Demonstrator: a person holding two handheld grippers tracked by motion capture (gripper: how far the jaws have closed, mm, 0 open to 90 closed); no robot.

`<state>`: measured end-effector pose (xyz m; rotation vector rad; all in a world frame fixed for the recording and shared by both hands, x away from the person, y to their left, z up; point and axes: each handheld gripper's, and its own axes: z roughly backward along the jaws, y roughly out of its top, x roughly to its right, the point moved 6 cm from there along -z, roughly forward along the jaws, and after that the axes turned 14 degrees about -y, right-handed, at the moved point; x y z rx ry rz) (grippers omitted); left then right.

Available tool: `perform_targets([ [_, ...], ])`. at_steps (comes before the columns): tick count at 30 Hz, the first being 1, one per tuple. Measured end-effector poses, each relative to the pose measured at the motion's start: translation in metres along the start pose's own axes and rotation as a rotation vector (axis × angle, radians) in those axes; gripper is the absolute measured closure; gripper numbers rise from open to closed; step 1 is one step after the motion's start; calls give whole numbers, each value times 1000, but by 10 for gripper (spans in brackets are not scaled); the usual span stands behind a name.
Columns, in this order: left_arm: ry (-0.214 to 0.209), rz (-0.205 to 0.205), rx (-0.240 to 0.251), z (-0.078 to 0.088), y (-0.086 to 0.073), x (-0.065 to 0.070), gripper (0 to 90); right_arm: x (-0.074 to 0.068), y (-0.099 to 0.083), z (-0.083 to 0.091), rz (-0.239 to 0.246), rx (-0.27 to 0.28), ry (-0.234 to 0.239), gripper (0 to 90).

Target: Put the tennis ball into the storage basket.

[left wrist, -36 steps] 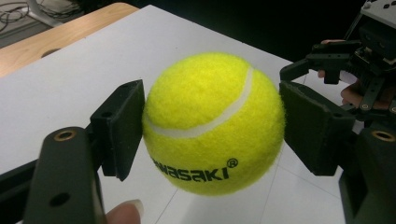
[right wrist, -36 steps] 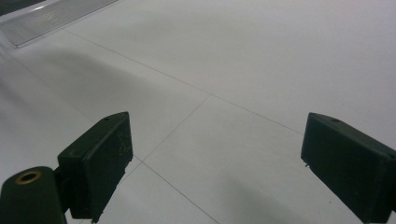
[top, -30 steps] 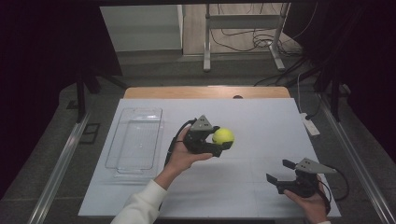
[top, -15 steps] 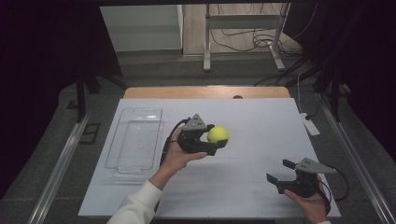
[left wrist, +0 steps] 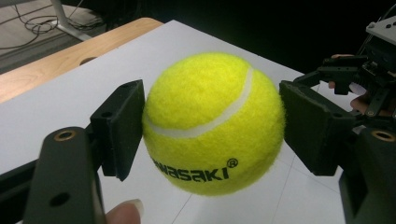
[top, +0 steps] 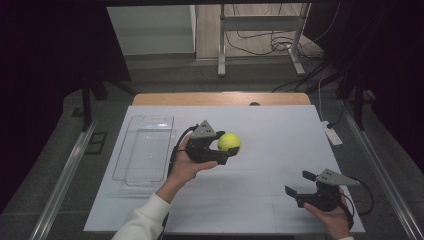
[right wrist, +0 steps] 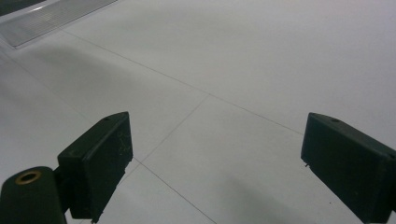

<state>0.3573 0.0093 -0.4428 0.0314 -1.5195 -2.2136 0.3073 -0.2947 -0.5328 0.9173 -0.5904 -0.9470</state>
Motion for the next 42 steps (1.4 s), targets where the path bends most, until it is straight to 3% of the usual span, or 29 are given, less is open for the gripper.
perform_targets([
  [42, 70, 3, 40, 33, 3, -15, 270, 0, 0, -1, 2, -1, 1, 91],
])
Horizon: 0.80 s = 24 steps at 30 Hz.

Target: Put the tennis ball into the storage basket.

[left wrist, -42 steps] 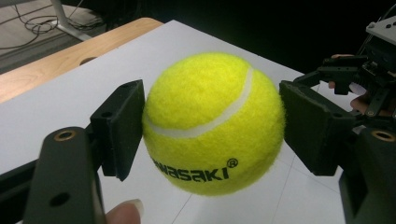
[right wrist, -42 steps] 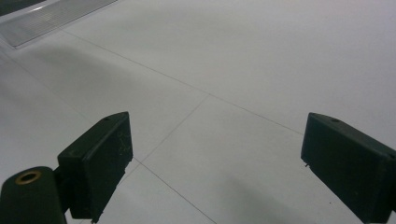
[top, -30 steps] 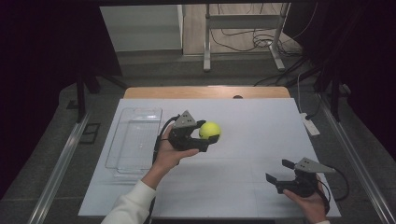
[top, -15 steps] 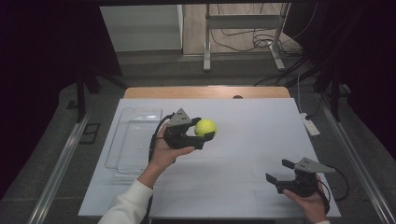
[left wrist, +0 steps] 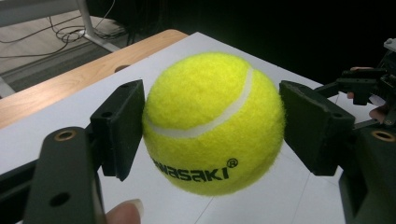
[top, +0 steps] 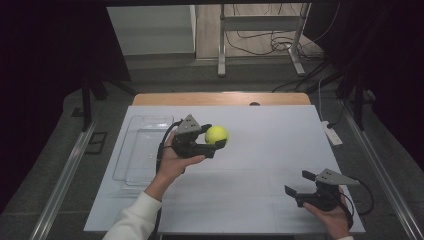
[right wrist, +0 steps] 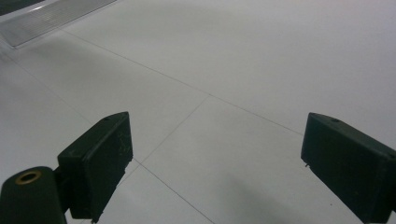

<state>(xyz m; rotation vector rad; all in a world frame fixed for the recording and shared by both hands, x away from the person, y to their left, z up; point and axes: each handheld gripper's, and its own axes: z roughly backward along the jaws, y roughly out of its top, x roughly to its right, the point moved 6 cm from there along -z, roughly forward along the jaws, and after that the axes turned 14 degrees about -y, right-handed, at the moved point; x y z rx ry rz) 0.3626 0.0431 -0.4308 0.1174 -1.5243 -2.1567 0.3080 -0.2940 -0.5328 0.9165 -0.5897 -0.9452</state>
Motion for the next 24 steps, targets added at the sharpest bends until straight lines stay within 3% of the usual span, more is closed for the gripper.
perform_targets([
  [24, 64, 6, 13, 24, 0, -15, 271, 0, 0, 0, 0, 0, -1, 91],
])
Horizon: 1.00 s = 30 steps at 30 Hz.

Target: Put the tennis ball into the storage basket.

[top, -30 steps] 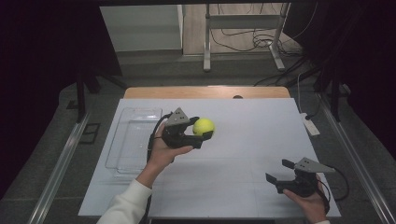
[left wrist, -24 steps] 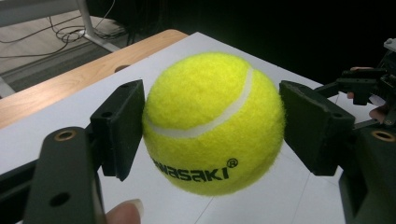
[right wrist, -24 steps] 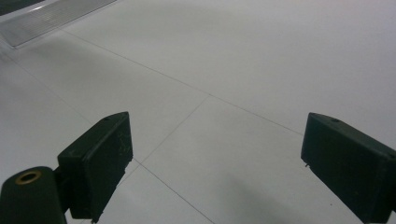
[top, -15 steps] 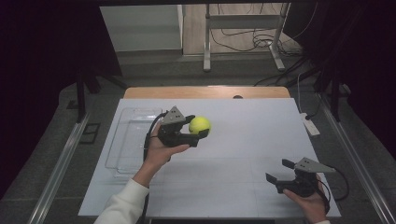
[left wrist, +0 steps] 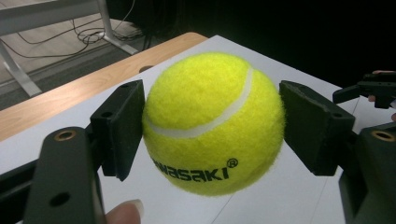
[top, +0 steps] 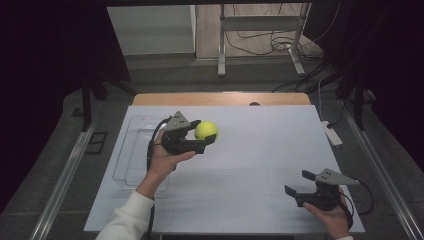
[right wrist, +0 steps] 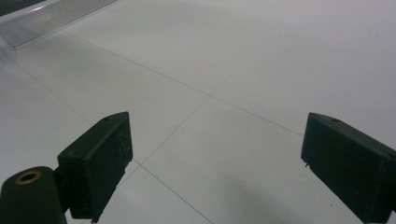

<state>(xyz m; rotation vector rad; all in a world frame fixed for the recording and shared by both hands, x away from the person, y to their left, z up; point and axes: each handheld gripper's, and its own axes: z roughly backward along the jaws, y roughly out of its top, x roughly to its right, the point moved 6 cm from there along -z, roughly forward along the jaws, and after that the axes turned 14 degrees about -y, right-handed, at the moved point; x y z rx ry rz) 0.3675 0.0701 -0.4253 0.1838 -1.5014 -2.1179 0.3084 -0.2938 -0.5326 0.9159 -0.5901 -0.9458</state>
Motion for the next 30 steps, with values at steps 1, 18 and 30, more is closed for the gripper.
perform_targets([
  [1, 3, 2, 0, 1, 0, -1, 270, 0, 0, 0, 0, 0, 0, 91],
  [18, 60, 20, 16, 21, 0, -19, 270, 1, 0, 0, -2, -1, -4, 91],
  [30, 103, 34, 22, 34, -2, -32, 271, 1, 0, -1, -1, -2, -5, 92],
])
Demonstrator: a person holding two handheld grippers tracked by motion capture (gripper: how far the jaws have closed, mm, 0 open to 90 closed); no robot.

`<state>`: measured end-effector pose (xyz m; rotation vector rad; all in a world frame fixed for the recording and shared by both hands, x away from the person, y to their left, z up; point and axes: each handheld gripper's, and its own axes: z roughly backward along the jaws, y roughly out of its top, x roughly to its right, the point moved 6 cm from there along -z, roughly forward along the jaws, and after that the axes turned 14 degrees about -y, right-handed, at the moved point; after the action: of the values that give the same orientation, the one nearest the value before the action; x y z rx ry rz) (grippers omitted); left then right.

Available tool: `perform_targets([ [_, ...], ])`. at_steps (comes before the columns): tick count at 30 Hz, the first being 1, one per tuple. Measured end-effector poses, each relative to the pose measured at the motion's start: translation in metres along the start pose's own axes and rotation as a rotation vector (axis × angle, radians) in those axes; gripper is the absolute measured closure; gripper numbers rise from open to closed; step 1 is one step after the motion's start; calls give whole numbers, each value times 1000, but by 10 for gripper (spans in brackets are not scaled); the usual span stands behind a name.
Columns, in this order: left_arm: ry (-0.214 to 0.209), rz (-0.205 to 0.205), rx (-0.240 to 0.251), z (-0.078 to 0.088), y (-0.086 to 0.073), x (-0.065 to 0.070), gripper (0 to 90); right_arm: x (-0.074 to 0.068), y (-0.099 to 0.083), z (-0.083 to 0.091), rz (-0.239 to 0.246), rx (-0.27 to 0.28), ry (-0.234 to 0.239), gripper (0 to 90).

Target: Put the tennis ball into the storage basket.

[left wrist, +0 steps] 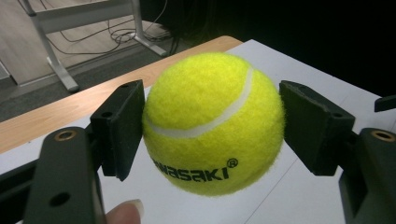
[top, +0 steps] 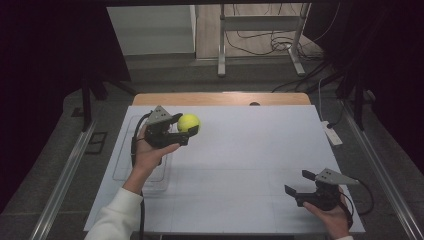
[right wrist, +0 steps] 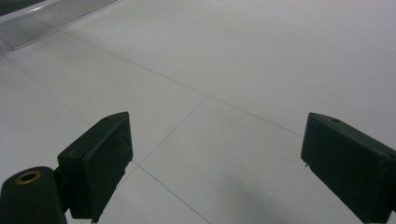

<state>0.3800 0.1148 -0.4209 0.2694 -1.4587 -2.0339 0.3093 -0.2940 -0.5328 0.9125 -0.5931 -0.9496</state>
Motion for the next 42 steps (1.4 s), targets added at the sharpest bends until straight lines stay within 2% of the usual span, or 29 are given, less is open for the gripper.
perform_targets([
  [19, 54, 30, 2, 13, -6, -19, 271, 0, 0, 0, -1, 1, -1, 92],
  [42, 124, 49, 4, 29, -3, -41, 271, 0, 1, -1, -2, 1, -1, 92],
])
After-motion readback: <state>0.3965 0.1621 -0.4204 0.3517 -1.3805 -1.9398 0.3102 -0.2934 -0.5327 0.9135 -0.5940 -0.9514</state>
